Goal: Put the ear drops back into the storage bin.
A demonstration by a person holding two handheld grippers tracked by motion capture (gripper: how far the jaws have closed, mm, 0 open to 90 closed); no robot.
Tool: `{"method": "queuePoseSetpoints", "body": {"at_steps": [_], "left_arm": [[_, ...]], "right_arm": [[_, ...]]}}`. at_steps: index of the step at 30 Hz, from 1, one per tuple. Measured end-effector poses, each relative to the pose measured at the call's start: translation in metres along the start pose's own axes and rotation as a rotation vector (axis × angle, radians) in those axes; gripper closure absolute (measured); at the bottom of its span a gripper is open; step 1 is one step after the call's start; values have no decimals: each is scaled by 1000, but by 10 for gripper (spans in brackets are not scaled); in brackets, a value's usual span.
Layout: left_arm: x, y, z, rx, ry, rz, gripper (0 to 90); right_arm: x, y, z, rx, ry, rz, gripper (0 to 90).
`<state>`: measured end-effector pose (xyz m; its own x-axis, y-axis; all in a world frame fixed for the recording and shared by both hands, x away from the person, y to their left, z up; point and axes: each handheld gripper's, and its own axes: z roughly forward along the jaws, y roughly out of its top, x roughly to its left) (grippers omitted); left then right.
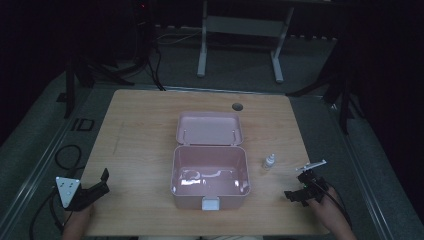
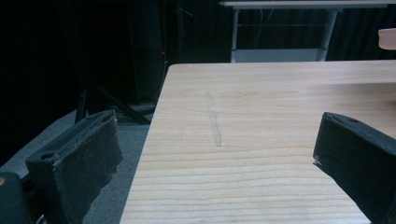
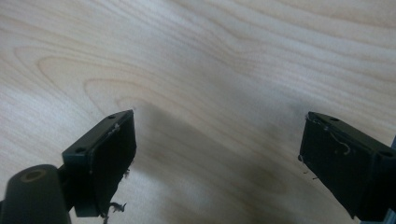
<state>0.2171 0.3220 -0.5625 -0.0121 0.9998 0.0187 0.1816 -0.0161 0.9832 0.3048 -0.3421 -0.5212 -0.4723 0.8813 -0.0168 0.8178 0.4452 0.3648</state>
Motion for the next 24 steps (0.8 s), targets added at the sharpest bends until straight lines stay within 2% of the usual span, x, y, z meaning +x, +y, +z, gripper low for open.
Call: {"method": "queuePoseSetpoints", "body": {"at_steps": [3, 4, 9, 16, 22, 24], "left_arm": [[0, 0, 0, 0, -1, 0, 10], [0, 0, 0, 0, 0, 0, 10], [0, 0, 0, 1, -1, -1, 10], [0, 0, 0, 2, 0, 0, 10], [0, 0, 0, 2, 0, 0, 10], [-1, 0, 0, 1, 0, 1, 10]], "right_arm": [[1, 0, 0, 32, 16, 5, 105], [2, 1, 0, 63, 17, -2, 106], [4, 1, -3, 125, 35, -22, 106], [5, 1, -11, 219, 32, -66, 106], [7, 4, -12, 331, 48, -106, 106], [8, 6, -13, 361, 45, -122, 133]]}}
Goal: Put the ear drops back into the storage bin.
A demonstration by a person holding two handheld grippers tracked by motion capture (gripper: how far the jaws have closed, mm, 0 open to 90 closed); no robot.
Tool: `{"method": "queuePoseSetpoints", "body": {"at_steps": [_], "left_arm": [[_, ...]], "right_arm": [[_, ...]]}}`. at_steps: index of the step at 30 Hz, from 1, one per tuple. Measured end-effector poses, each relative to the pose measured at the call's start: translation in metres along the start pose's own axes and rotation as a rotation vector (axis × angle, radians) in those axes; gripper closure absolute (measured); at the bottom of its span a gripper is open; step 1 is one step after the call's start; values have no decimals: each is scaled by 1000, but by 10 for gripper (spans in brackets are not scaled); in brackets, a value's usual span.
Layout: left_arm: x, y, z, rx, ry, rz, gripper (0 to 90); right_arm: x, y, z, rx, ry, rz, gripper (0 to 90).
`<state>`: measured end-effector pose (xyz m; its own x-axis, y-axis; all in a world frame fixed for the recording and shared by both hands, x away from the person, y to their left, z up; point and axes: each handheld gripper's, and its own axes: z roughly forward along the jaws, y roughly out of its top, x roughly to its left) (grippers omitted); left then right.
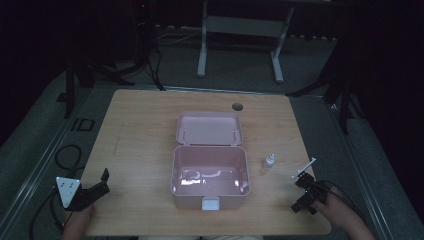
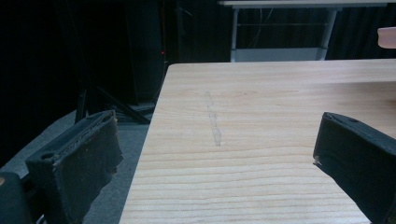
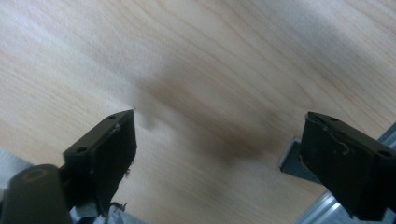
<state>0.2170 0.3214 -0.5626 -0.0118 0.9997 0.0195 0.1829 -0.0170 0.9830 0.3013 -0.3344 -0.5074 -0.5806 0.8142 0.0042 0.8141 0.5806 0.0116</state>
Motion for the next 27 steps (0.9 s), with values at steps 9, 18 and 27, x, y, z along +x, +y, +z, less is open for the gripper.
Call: {"method": "queuePoseSetpoints", "body": {"at_steps": [9, 18, 27], "left_arm": [[0, 0, 0, 1, -1, 0, 10], [0, 0, 0, 1, 0, 1, 10], [0, 0, 0, 0, -1, 0, 10]], "right_arm": [[-1, 10, -3, 59, 26, -8, 125], [-5, 21, -1, 73, 36, -18, 109], [-12, 41, -4, 63, 41, -19, 109]]}}
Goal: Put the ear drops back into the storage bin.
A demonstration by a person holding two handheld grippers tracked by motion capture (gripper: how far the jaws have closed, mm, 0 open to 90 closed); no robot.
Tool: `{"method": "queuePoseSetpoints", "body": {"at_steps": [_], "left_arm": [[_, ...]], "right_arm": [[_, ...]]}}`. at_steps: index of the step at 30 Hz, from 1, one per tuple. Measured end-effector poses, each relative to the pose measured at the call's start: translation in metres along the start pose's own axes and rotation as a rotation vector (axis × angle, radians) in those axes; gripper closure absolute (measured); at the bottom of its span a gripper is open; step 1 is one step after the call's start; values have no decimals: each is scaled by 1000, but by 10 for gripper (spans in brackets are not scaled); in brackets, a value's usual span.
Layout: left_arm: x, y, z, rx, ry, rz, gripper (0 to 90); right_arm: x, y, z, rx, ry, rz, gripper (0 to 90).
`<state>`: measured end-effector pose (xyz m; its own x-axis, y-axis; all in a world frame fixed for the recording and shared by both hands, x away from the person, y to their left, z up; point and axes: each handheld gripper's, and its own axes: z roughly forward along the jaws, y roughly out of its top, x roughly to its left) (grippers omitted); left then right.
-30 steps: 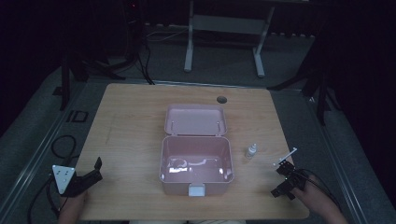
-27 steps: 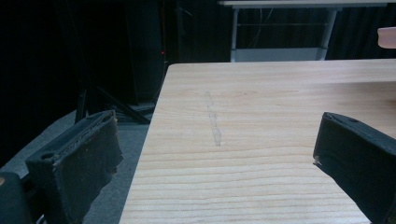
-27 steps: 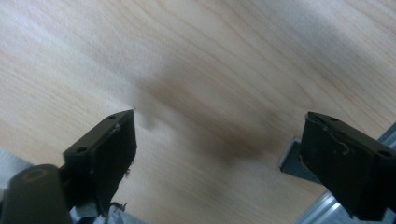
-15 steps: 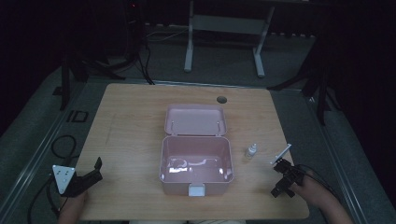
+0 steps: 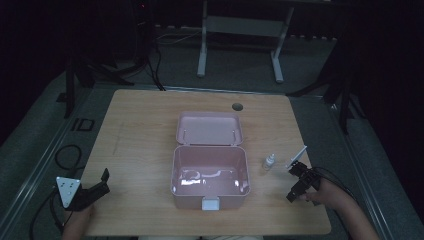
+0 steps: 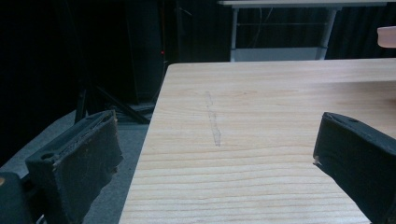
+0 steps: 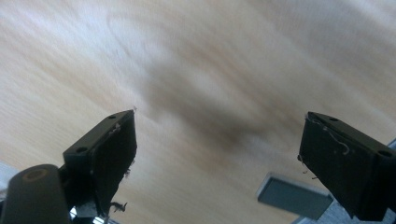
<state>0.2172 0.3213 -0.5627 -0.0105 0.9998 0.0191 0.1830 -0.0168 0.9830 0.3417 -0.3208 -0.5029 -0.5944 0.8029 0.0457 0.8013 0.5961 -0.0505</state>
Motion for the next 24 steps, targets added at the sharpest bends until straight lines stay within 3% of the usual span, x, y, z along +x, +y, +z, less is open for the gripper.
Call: {"method": "queuePoseSetpoints", "body": {"at_steps": [8, 15, 24], "left_arm": [[0, 0, 0, 1, -1, -1, 10], [0, 0, 0, 0, -3, 2, 10], [0, 0, 0, 3, -6, 6, 10]], "right_arm": [[-3, 19, -8, -10, -22, 2, 109], [-7, 41, -18, -55, -39, 14, 110], [-4, 65, -19, -78, -19, 13, 124]]}}
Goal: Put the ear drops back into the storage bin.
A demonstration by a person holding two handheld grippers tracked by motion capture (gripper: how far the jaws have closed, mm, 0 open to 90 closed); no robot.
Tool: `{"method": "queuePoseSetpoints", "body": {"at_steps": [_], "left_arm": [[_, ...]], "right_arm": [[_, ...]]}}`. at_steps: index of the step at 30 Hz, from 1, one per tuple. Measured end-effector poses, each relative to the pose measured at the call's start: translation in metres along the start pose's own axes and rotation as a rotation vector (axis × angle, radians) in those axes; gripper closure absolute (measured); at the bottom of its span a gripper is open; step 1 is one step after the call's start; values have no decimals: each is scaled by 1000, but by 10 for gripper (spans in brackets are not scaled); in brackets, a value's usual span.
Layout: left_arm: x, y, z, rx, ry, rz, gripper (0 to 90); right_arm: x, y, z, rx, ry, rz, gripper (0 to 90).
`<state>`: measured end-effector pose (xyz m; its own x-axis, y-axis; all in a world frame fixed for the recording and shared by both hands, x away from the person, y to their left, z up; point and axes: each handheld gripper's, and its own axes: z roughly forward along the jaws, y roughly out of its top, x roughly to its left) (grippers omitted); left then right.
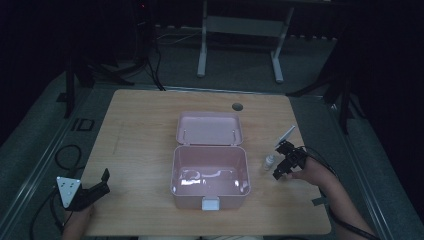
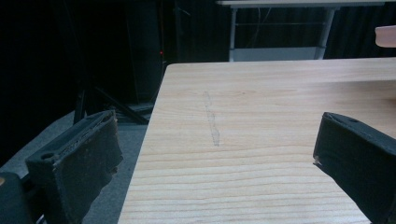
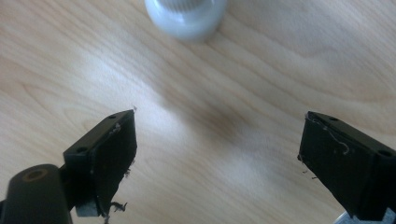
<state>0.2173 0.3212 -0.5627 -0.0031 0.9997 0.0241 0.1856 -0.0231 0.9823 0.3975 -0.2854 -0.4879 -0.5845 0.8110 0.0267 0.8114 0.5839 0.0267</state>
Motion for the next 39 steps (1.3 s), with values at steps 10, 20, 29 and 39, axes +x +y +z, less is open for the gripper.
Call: {"method": "queuePoseSetpoints", "body": {"at_steps": [10, 20, 29, 39], "left_arm": [[0, 0, 0, 1, -4, 4, 10], [0, 0, 0, 0, -7, 1, 10], [0, 0, 0, 0, -10, 2, 10], [0, 0, 0, 2, -8, 6, 10]], "right_arm": [[10, 29, 7, 24, 8, -20, 152], [12, 50, 14, 44, 20, -6, 294], [15, 59, 17, 66, 17, -2, 508], [13, 62, 20, 89, 4, -6, 580]]}}
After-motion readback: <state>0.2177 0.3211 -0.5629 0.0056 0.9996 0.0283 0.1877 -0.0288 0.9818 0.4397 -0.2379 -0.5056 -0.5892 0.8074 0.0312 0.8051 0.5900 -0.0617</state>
